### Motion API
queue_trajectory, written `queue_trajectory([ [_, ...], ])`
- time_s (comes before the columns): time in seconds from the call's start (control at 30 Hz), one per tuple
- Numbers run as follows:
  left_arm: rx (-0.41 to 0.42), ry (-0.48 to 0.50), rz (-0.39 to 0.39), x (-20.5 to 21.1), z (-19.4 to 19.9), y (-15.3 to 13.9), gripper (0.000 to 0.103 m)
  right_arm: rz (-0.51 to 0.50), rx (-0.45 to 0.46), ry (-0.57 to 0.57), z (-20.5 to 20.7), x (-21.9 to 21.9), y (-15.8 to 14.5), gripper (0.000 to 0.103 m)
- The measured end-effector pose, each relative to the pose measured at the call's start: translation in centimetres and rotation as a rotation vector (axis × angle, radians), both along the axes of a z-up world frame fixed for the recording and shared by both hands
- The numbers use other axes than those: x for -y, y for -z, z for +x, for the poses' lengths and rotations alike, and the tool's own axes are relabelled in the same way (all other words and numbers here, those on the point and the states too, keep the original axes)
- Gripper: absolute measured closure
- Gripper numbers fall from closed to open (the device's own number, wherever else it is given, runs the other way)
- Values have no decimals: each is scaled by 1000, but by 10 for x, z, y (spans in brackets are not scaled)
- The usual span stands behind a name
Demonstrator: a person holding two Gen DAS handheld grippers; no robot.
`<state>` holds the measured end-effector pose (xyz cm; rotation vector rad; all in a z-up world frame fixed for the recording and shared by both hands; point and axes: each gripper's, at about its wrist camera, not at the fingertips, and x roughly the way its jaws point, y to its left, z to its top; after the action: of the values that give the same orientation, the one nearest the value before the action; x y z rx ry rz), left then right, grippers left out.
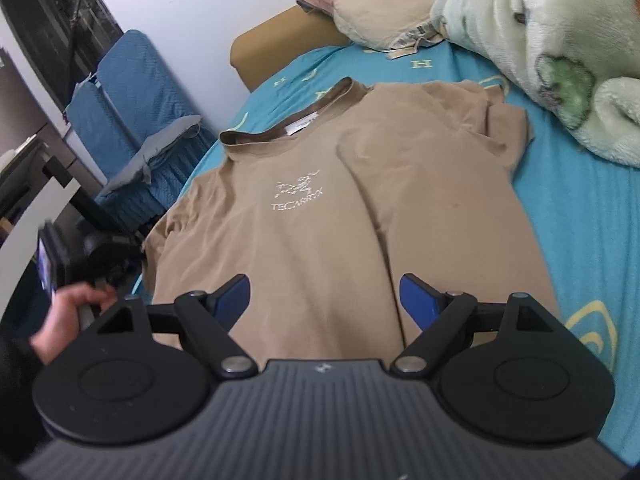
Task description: Fold clothes
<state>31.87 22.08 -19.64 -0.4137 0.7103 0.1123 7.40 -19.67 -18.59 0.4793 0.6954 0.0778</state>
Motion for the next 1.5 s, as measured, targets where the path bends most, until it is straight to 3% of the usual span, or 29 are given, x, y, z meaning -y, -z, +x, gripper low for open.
queue_trajectory([
  [0.2, 20, -33, 250, -7, 63, -58, 100, 5, -34, 25, 14, -1, 9, 20],
  [0.3, -23, -27, 337, -1, 85, -59, 100, 0, -32, 29, 20, -3, 11, 20],
  [0.37, -50, -25, 321, 0, 92, -50, 98, -8, -30, 26, 21, -4, 12, 20],
  [0.47, -53, -39, 295, -1, 81, -38, 81, -20, -24, 21, 21, -5, 14, 20],
  [0.53, -64, -44, 265, -1, 65, -34, 61, -21, -24, 20, 21, -4, 14, 20],
  [0.63, -61, -61, 140, -13, 30, -32, 39, -6, -18, 18, 19, -2, 13, 20],
  [0.7, -68, -84, 45, -25, 5, -29, 37, 2, -13, 16, 18, -2, 11, 20],
  [0.9, -125, -185, -203, -49, -45, 3, 41, 24, -3, 16, 7, 0, 4, 20],
  [0.97, -106, -196, -274, -51, -47, 12, 49, 22, -2, 22, 5, 1, 2, 20],
  [1.0, -83, -177, -283, -50, -44, 15, 59, 20, -2, 24, 5, 1, 2, 20],
  [1.03, -80, -169, -258, -46, -39, 16, 69, 19, -3, 26, 4, 2, 2, 20],
  [1.1, -80, -166, -185, -38, -32, 18, 80, 15, -6, 28, 5, 2, 3, 20],
  [1.13, -73, -174, -152, -34, -28, 16, 93, 12, -7, 29, 5, 2, 4, 20],
  [1.27, -29, -251, -7, -25, -11, 2, 98, 20, -15, 32, 9, 3, 7, 20],
  [1.33, -45, -261, 136, -17, 0, -3, 99, 23, -11, 31, 11, 4, 7, 20],
  [1.4, -70, -261, 186, -15, 7, -5, 100, 18, -4, 26, 13, 4, 7, 20],
  [1.5, -85, -181, 245, -8, -2, -14, 97, 13, 5, 24, 15, 5, 7, 20],
])
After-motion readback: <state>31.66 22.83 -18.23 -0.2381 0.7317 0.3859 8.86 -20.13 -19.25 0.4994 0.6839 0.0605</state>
